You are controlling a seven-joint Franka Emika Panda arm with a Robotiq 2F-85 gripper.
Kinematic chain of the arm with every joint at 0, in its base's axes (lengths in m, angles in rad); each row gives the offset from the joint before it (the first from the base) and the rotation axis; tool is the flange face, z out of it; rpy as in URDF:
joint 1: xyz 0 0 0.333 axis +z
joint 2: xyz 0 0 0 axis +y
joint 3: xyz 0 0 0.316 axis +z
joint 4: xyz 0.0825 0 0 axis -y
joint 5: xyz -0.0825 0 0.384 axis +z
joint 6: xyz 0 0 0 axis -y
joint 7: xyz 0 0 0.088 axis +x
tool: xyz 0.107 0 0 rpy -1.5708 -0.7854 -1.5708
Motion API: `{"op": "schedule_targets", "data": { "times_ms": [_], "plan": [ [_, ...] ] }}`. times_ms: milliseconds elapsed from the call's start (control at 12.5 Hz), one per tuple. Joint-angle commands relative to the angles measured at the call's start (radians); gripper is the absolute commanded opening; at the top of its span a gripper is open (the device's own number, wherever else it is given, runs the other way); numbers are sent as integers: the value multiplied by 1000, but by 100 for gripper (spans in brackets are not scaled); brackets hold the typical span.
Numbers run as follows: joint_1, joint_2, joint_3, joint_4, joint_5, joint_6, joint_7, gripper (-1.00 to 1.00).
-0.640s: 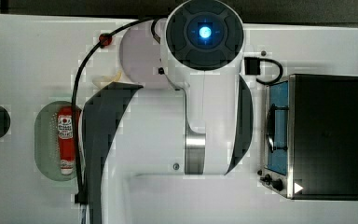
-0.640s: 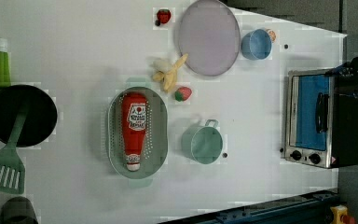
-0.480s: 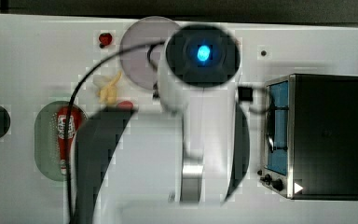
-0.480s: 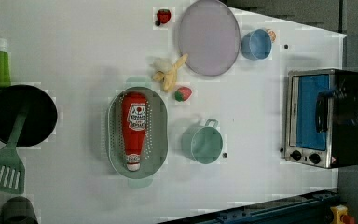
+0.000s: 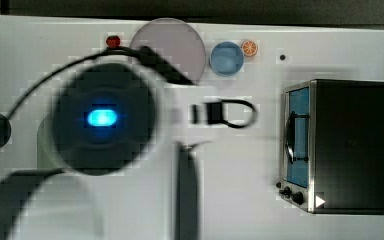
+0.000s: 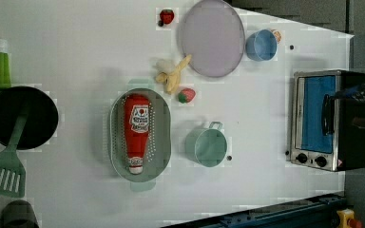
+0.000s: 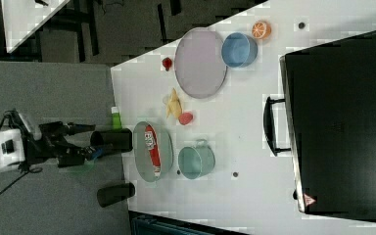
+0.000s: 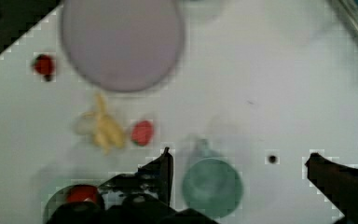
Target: Pick ketchup from strainer and place it on the table
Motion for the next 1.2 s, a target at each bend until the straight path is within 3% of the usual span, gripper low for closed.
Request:
{"op": "schedule_targets", "data": {
  "times_ms": [80, 720, 960, 1200],
  "plan": [
    [40, 71, 138, -8, -1, 24, 38, 100],
    [72, 272, 469, -79, -9, 229, 41, 100],
    [91, 344, 498, -188, -27, 457, 56, 100],
    [102, 418, 492, -297, -144, 673, 122, 100]
  ]
}}
